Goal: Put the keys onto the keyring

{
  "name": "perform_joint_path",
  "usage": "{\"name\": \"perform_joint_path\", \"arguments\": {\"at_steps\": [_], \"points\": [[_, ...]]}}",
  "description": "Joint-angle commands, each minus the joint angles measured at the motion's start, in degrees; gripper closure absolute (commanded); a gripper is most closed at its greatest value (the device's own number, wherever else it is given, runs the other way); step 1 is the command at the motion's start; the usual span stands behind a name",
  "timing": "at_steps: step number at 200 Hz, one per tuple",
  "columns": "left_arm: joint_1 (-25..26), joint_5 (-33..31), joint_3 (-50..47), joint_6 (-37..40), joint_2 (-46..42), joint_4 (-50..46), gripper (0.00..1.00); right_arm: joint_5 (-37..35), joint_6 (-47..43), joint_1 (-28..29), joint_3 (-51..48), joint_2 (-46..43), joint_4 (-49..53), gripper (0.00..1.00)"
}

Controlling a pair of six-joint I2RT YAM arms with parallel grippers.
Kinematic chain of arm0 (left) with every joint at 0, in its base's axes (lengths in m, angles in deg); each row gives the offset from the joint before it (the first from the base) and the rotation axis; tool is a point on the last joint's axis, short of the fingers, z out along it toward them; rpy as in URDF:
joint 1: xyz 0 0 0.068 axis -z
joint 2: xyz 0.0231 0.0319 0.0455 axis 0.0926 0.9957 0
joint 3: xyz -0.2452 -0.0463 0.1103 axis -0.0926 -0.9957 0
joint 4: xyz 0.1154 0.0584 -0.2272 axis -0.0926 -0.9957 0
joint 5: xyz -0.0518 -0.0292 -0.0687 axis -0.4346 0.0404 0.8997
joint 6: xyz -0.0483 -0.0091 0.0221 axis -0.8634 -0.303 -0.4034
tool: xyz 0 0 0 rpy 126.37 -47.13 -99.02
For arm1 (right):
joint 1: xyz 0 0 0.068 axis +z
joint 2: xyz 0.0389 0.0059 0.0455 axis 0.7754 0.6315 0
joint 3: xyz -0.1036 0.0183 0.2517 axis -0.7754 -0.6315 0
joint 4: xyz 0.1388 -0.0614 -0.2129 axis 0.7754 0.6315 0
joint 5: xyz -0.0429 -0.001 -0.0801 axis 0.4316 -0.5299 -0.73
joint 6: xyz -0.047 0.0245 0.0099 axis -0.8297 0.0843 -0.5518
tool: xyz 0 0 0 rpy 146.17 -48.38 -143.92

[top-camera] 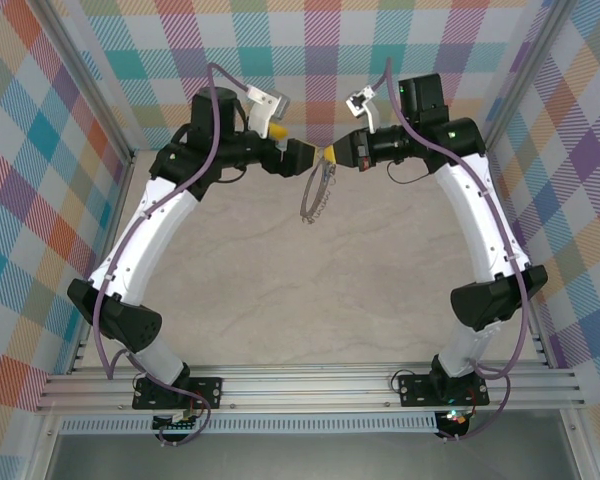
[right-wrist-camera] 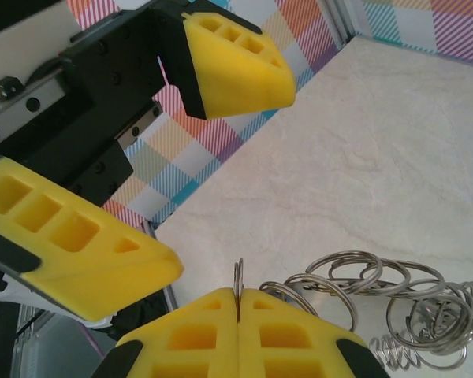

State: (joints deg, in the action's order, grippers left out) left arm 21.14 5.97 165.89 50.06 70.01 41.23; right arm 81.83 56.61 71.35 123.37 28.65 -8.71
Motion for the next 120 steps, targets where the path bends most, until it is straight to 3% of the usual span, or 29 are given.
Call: {"name": "perform_joint_path", "arguments": {"at_steps": [1,24,40,76,120], "points": [[-1.1,3.3,2.1,0.0,-0.1,-2.1,0.01,3.1,-2.7,0.2,2.5,1.0,3.6,1.0],[-1.7,6.0,1.8,0.3,-0.3,-2.6,0.09,4.2,-3.7,0.2,4.0,1.6,5.3,1.0],[-2.1,8.3,1.9,0.2,-0.2,-2.9,0.23,4.3,-3.8,0.2,4.0,1.4,5.6,1.0],[-2.6,14.3,3.9,-0.2,1.1,-5.0,0.43,5.6,-3.5,0.2,3.8,1.0,5.2,1.0],[-3.3,22.2,6.5,-2.7,3.9,-5.9,0.49,6.9,-2.2,0.2,3.8,0.2,3.7,1.0]]}}
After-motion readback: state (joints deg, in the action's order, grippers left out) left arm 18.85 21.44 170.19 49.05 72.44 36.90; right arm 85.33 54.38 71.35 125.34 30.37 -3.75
